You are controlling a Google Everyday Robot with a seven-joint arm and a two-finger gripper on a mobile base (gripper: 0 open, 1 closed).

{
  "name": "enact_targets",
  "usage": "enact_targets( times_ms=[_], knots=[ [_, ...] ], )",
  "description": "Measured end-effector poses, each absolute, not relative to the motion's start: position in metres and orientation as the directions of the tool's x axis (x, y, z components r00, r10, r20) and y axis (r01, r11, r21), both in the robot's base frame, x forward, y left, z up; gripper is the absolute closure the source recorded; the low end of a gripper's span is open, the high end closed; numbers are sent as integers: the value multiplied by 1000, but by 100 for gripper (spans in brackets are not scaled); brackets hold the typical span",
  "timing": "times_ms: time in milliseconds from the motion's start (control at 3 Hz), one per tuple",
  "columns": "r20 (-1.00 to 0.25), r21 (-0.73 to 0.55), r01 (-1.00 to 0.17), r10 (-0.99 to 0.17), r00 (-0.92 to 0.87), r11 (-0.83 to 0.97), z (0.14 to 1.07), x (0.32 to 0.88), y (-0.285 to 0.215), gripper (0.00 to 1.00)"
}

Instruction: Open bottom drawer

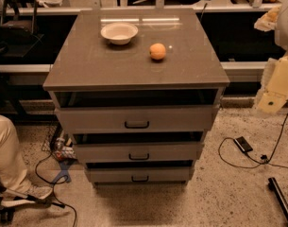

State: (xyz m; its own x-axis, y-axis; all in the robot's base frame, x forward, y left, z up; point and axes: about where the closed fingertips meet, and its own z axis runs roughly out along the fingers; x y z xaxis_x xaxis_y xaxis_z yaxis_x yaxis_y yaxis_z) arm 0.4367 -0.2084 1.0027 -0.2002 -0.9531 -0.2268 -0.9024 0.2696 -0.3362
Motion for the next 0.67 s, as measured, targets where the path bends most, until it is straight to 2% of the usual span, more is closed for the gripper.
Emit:
enact_targets(
  times_ms=[667],
  knots=[
    [-237, -330, -904, -951, -199, 272, 1002, 436, -208, 0]
  ],
)
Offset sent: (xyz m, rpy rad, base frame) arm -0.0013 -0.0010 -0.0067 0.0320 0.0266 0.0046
